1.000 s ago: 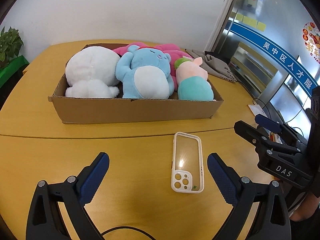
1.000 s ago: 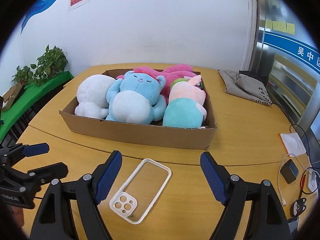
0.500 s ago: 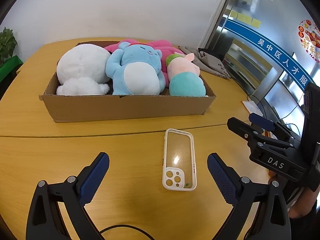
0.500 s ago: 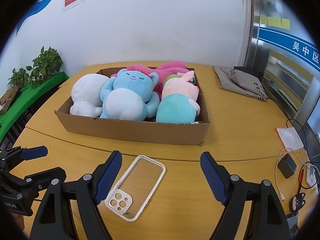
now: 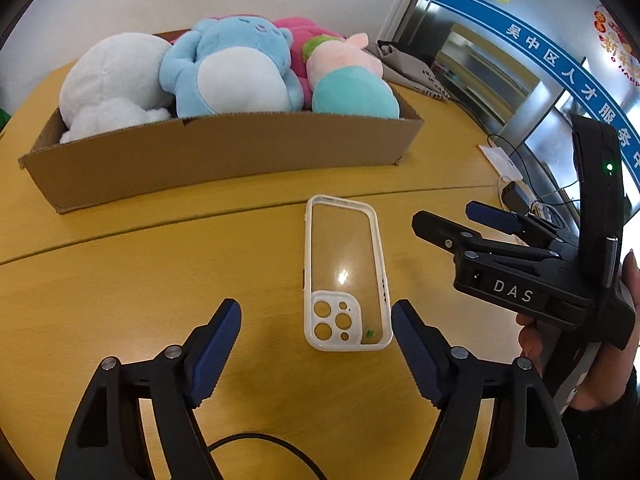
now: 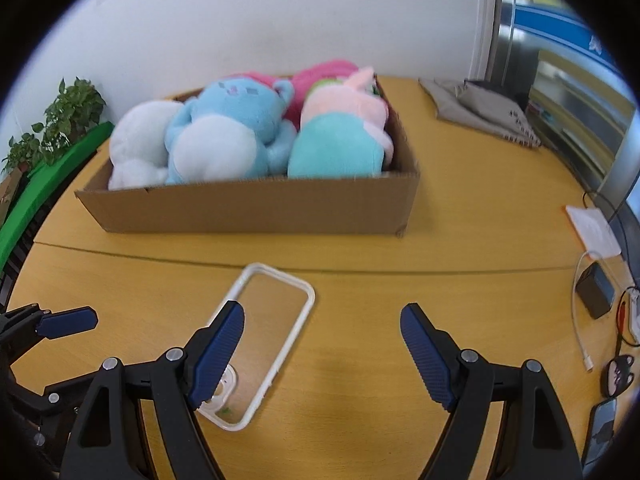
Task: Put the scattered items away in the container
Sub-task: 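Move both grippers to the clear phone case and close on its frame, then lift the phone case with both grippers and lay it on the plush toys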
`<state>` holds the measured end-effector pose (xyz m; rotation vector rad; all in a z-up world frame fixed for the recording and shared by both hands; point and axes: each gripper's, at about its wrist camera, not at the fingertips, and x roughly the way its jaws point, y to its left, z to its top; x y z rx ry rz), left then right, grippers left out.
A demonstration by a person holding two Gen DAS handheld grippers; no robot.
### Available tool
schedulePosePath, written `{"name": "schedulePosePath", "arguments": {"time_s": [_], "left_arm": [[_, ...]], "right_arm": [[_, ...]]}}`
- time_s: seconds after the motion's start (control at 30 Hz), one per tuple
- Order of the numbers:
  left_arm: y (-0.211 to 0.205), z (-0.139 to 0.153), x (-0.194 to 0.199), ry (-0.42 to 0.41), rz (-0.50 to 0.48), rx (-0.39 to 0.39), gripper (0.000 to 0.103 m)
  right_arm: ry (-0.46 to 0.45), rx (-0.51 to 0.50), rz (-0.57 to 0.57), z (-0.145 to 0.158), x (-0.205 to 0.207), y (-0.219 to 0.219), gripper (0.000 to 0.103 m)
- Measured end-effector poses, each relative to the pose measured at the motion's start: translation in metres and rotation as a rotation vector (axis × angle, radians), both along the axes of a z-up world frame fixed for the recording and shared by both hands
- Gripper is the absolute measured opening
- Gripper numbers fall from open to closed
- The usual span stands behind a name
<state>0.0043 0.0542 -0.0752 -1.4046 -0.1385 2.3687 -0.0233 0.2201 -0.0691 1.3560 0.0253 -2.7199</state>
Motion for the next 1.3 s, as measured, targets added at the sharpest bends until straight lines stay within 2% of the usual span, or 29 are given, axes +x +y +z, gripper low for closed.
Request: {"name": "schedulePosePath", "arguments": {"time_s": [0.1,0.2,0.27,0.3,0.33,0.37,0.43,0.5,0.53,0.57,0.7,0.83,0.93,1.1,1.3], "left_arm": [[0.008,-0.016,-0.004,-0.049,-0.029,0.007,0.069],[0.015,-0.03,-0.01,-0.087,-0.037,-0.01,0.053],[0.018,-0.042,-0.014,-0.118,-0.038,-0.022,0.029],[0.02,-0.046,-0.016,-0.129,-0.038,-0.028,0.024],[0.021,-0.047,-0.017,-0.126,-0.038,-0.036,0.015],[0.022,-0.048,-0.018,-0.122,-0.038,-0.044,0.011],[0.024,-0.05,-0.019,-0.116,-0.036,-0.057,0.007],[0.021,-0.05,-0.02,-0.118,-0.025,-0.041,0.006],[0.02,-0.049,-0.02,-0.118,-0.022,-0.036,0.006],[0.019,-0.049,-0.02,-0.118,-0.02,-0.036,0.006],[0.016,-0.046,-0.016,-0.116,-0.017,-0.04,0.005],[0.012,-0.024,-0.009,-0.043,-0.02,-0.05,0.005],[0.004,0.007,-0.01,0.035,-0.003,-0.036,0.005],[-0.016,0.067,-0.024,0.176,0.026,-0.027,0.006],[-0.039,0.12,-0.088,0.279,0.055,-0.035,0.007]], "right_arm": [[-0.061,-0.02,-0.005,-0.022,-0.006,-0.001,0.08],[-0.086,-0.022,-0.001,-0.036,-0.011,-0.005,0.079],[-0.094,-0.019,0.0,-0.045,-0.015,-0.008,0.076],[-0.099,-0.012,0.0,-0.048,-0.018,-0.01,0.073],[-0.108,-0.005,0.001,-0.053,-0.02,-0.012,0.063],[-0.117,-0.004,0.008,-0.057,-0.023,-0.014,0.05],[-0.106,0.013,0.011,-0.06,-0.024,-0.016,0.045],[-0.098,0.007,0.013,-0.059,-0.023,-0.018,0.041],[-0.098,-0.001,0.023,-0.059,-0.023,-0.019,0.029],[-0.098,-0.009,0.032,-0.058,-0.022,-0.02,0.01],[-0.095,-0.01,0.037,-0.058,-0.018,-0.025,0.01],[-0.052,-0.036,0.041,-0.043,-0.014,-0.027,0.01],[0.024,-0.04,0.056,-0.013,-0.012,-0.034,0.01],[0.181,-0.033,0.112,0.055,-0.027,-0.051,0.01],[0.332,0.015,0.173,0.124,-0.088,-0.078,0.009]]}}
